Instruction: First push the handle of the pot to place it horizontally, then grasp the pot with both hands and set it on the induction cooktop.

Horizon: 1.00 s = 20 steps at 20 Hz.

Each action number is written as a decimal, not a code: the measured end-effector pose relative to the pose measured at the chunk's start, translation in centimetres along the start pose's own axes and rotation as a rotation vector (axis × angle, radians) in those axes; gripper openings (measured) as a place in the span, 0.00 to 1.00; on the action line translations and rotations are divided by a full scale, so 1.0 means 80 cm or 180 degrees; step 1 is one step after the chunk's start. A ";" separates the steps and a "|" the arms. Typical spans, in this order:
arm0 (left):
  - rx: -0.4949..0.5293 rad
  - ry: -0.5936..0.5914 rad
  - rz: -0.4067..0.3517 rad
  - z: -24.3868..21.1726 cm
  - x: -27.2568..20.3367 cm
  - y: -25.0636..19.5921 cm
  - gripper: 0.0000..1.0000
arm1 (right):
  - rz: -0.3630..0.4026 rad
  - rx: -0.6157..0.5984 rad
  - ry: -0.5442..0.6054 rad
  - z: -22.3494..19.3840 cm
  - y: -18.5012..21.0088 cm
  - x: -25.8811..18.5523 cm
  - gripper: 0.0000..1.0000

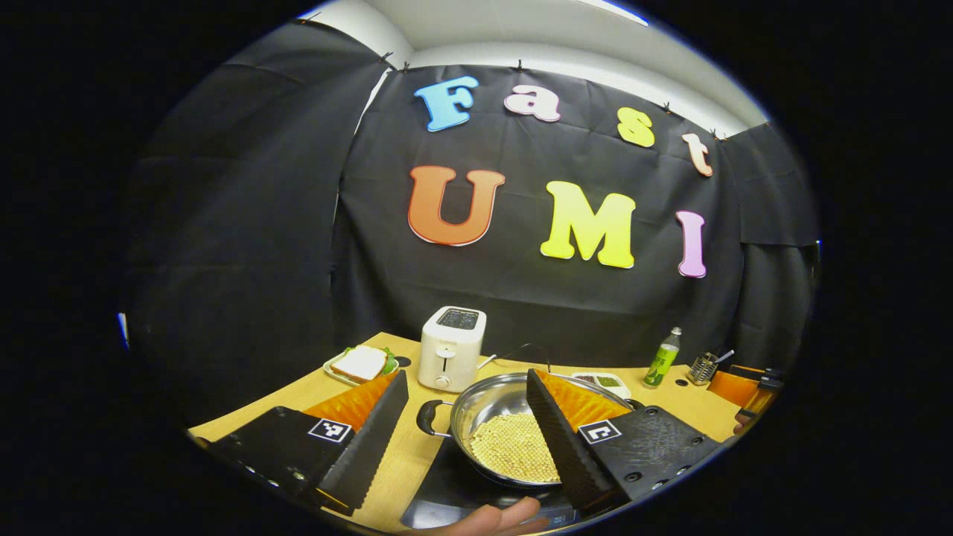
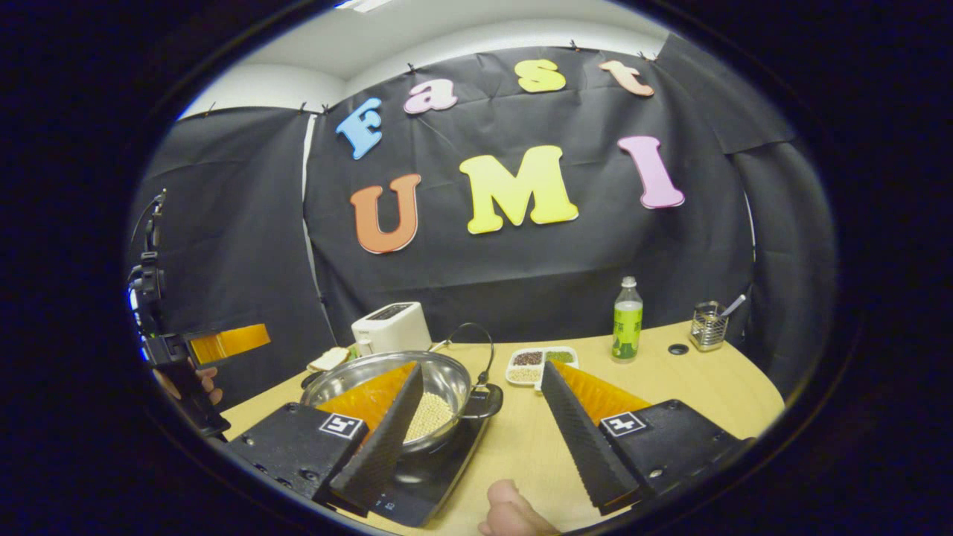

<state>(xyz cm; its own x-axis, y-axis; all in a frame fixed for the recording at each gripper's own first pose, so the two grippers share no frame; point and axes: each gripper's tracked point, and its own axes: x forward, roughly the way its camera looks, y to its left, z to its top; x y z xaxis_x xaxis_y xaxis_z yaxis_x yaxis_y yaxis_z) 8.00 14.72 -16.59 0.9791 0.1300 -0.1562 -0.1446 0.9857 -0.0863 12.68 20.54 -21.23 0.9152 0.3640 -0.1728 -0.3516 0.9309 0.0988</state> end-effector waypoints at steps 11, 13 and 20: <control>0.0143 -0.0405 -0.0099 0.043 -0.142 -0.103 0.95 | -0.0488 -0.0264 -0.0413 0.055 -0.063 -0.178 1.00; 0.0153 -0.0444 -0.0108 0.044 -0.156 -0.116 0.95 | -0.0557 -0.0197 -0.0483 0.070 -0.078 -0.206 0.96; 0.0413 -0.0514 -0.0194 0.056 -0.193 -0.162 0.95 | -0.0857 -0.0165 -0.0805 0.122 -0.120 -0.284 0.96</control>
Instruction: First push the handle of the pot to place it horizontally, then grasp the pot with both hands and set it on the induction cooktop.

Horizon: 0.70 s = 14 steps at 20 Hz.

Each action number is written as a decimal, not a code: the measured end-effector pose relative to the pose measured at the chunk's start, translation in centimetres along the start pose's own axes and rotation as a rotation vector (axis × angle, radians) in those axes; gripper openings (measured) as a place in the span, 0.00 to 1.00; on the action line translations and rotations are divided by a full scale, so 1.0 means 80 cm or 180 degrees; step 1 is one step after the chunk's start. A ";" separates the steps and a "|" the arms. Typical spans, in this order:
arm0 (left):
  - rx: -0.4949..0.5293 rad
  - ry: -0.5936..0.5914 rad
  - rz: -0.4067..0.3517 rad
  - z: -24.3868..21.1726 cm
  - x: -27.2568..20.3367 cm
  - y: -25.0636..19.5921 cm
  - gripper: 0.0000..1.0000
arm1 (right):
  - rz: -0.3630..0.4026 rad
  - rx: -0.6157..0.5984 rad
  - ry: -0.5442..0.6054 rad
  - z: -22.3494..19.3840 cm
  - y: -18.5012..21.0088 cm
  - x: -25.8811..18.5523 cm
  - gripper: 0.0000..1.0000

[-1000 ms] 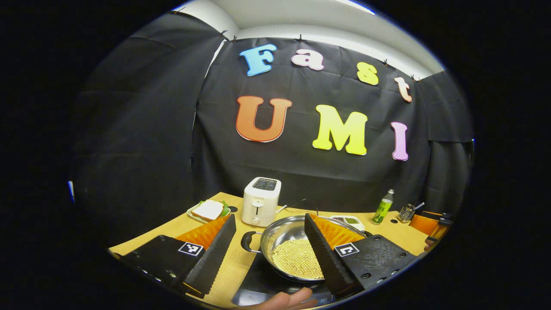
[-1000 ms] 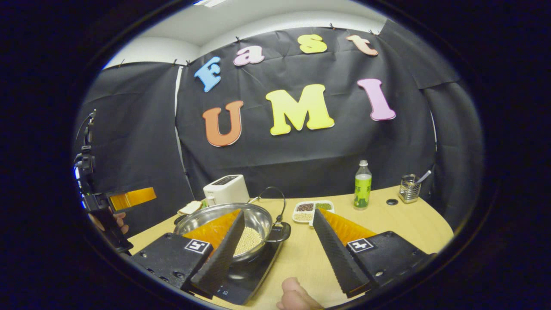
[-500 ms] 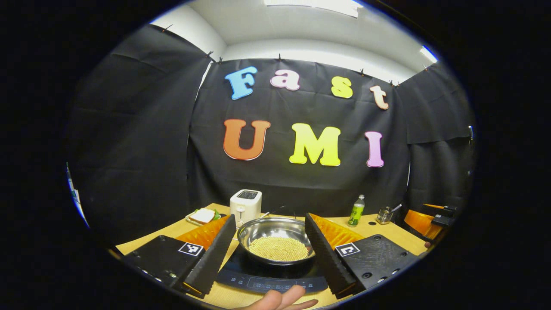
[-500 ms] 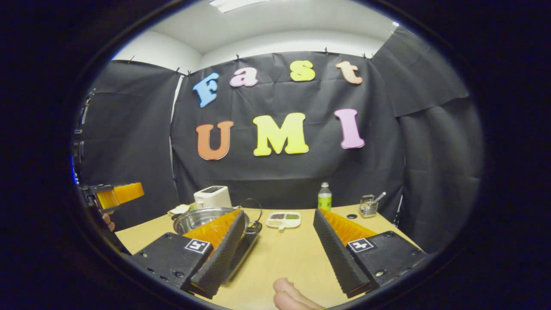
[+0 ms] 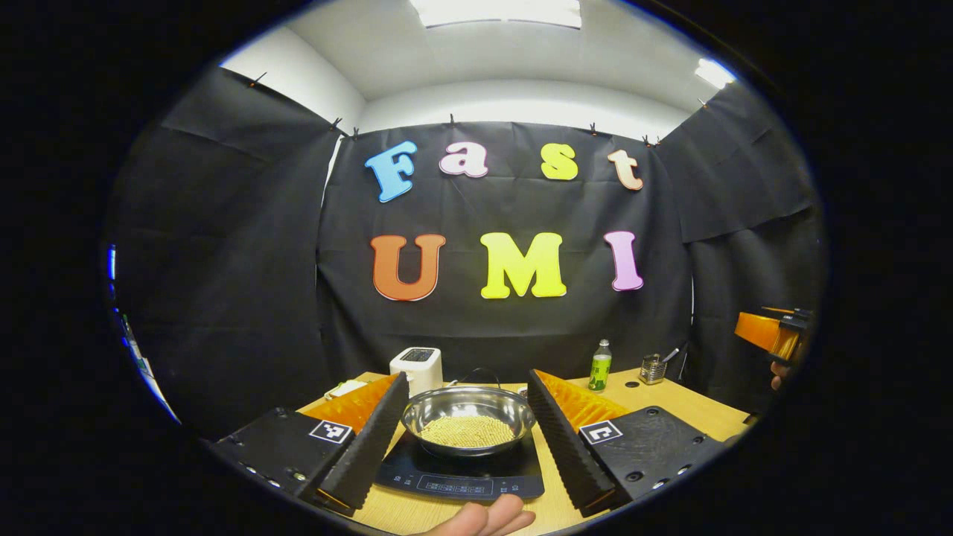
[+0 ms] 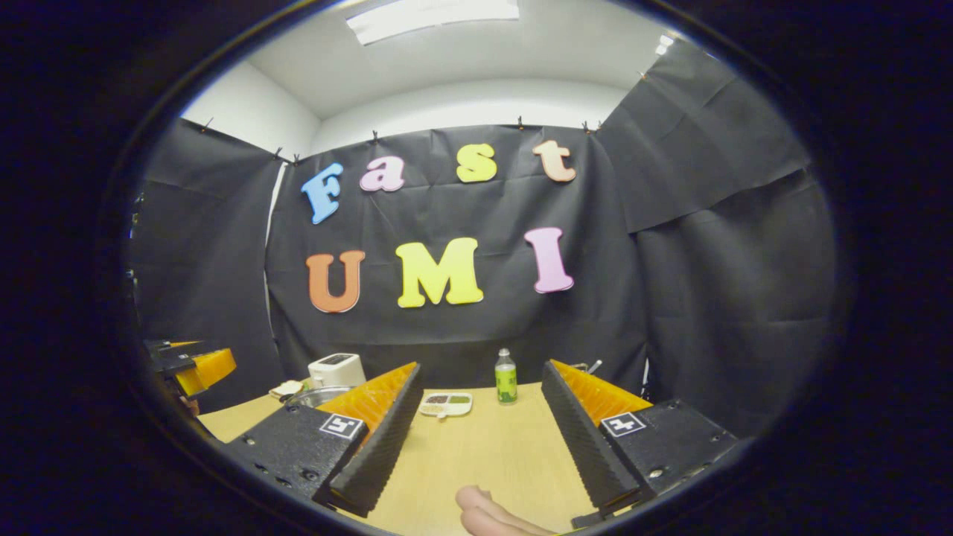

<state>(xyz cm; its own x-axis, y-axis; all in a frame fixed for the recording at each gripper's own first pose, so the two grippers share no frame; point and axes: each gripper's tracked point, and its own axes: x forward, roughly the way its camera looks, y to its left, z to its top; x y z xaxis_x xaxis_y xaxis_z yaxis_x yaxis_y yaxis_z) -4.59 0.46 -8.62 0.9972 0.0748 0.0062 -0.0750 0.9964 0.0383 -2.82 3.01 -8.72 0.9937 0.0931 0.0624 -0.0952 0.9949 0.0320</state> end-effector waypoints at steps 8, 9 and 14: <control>0.0061 -0.0048 -0.0191 0.026 -0.033 -0.042 0.95 | -0.0079 -0.0086 0.0008 0.013 -0.023 -0.030 0.96; 0.0056 -0.0057 -0.0203 0.027 -0.035 -0.047 0.95 | -0.0090 -0.0102 0.0006 0.013 -0.027 -0.031 0.96; 0.0081 -0.0020 -0.0223 0.023 -0.041 -0.050 0.95 | -0.0063 -0.0165 -0.0025 0.019 -0.025 -0.040 0.96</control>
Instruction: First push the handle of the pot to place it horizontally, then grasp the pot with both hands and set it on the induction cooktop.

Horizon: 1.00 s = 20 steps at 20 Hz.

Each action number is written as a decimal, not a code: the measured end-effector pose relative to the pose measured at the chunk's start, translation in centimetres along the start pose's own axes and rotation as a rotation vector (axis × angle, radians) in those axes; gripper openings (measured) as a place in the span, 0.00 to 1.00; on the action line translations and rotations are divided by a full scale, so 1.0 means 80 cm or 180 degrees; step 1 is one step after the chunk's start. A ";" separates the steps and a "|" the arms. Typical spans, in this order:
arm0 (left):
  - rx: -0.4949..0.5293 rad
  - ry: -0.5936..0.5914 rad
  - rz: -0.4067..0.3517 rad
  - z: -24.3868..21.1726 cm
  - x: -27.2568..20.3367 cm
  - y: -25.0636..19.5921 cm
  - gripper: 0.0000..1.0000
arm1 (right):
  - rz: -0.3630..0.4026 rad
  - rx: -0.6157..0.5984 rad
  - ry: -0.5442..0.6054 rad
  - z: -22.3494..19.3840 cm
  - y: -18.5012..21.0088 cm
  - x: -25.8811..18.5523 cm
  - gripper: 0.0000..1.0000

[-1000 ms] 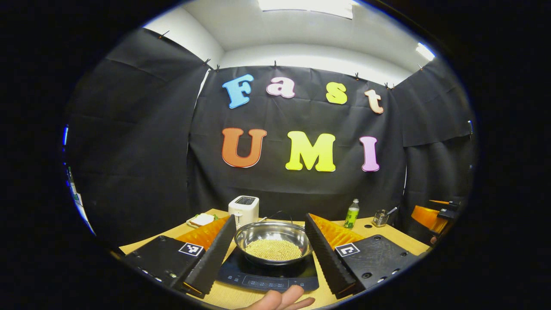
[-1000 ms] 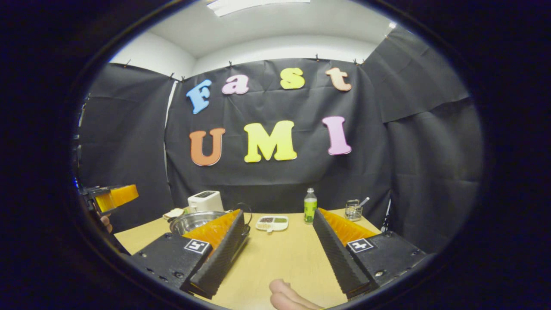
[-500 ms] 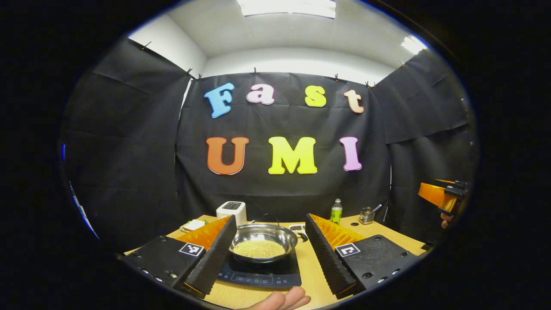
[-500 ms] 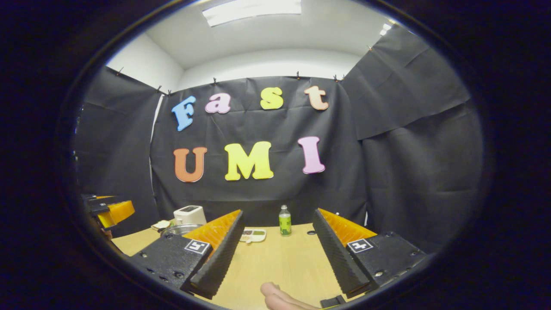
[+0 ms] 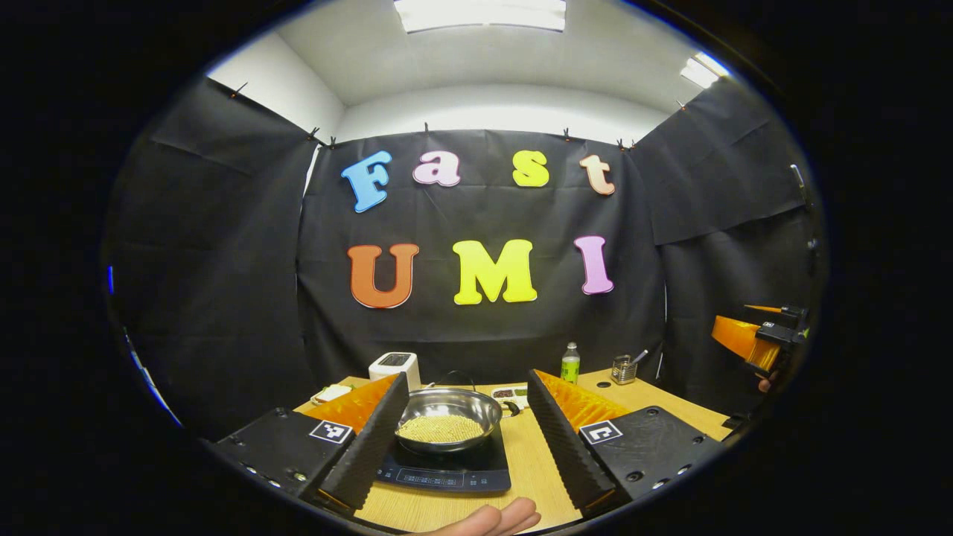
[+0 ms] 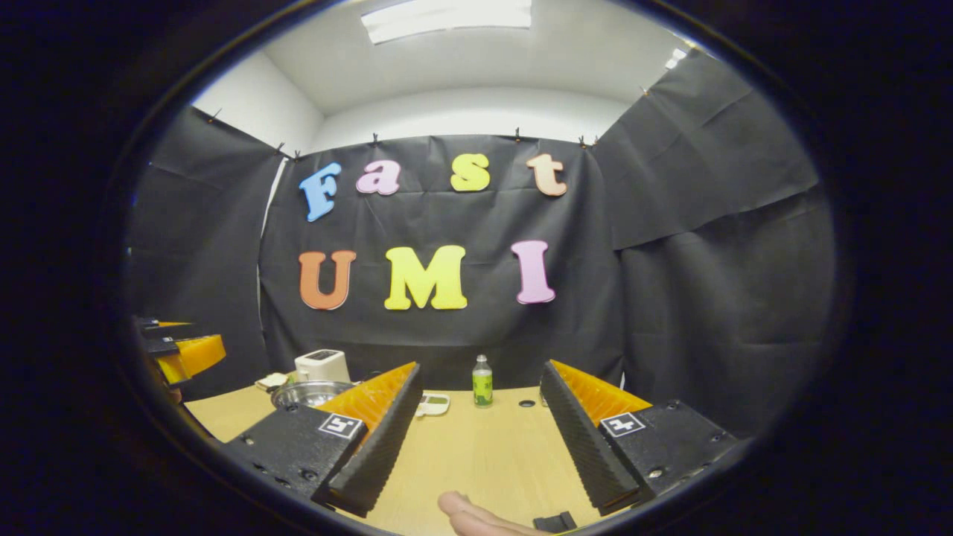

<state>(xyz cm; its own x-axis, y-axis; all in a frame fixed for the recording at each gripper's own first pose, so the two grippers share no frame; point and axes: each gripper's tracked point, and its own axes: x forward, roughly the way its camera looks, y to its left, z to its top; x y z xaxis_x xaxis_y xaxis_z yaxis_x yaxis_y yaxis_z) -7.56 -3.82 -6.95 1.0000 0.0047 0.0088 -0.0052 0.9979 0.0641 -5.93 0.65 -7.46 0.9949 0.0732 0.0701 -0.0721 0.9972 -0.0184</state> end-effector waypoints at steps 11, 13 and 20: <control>0.0005 0.0033 -0.0011 -0.006 -0.001 -0.001 0.95 | 0.0066 -0.0072 0.0004 -0.005 0.010 -0.003 0.96; 0.0004 0.0041 0.0010 -0.008 -0.002 0.001 0.95 | 0.0069 -0.0097 0.0048 -0.012 0.014 -0.001 0.96; -0.0025 0.0003 0.0073 -0.002 -0.003 0.008 0.95 | 0.0029 -0.0067 0.0032 -0.012 0.007 0.000 1.00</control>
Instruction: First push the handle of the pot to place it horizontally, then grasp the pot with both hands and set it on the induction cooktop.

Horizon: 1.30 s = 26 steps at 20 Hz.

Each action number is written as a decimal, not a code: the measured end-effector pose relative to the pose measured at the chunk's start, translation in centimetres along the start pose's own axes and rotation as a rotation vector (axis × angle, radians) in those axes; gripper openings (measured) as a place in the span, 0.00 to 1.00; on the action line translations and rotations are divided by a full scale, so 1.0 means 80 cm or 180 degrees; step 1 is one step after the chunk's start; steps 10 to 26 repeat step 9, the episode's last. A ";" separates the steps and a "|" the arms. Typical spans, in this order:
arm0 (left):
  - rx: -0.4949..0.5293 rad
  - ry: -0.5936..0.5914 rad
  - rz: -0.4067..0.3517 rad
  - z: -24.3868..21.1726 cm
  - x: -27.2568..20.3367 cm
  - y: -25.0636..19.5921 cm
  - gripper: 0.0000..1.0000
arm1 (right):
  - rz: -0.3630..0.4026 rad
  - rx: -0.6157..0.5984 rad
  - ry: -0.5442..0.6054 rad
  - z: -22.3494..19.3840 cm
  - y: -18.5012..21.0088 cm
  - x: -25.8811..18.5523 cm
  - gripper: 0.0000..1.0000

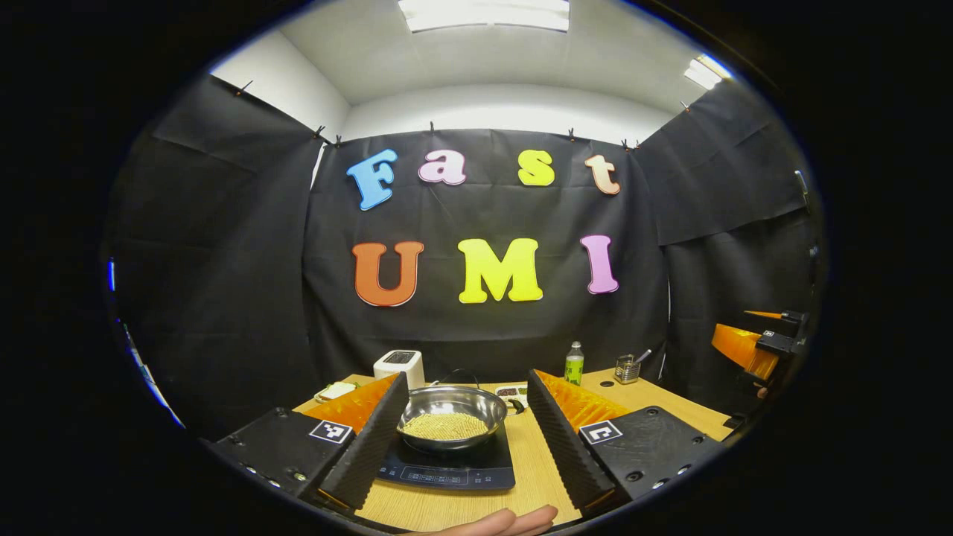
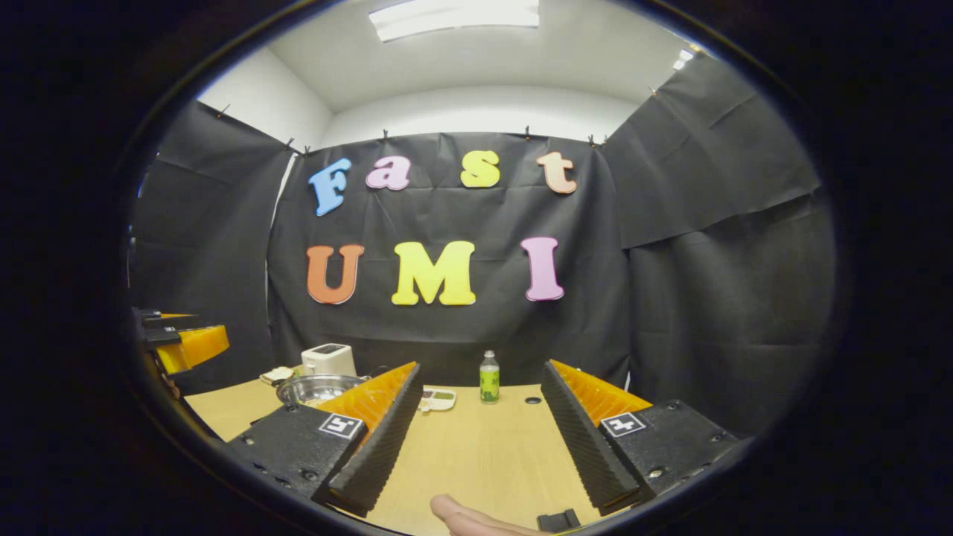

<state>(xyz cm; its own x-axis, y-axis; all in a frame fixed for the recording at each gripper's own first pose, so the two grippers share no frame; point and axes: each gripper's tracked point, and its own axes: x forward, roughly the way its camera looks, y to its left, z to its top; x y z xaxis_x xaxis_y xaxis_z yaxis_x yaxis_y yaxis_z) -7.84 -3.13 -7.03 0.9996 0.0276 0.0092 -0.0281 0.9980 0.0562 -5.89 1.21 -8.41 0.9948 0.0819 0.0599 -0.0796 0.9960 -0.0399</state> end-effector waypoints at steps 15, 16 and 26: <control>-0.0036 0.0005 -0.0028 0.002 0.006 -0.019 0.95 | -0.0093 0.0095 -0.0001 -0.009 -0.028 -0.013 0.96; -0.0036 0.0005 -0.0028 0.002 0.006 -0.019 0.95 | -0.0093 0.0095 -0.0001 -0.009 -0.028 -0.013 0.96; -0.0036 0.0005 -0.0028 0.002 0.006 -0.019 0.95 | -0.0093 0.0095 -0.0001 -0.009 -0.028 -0.013 0.96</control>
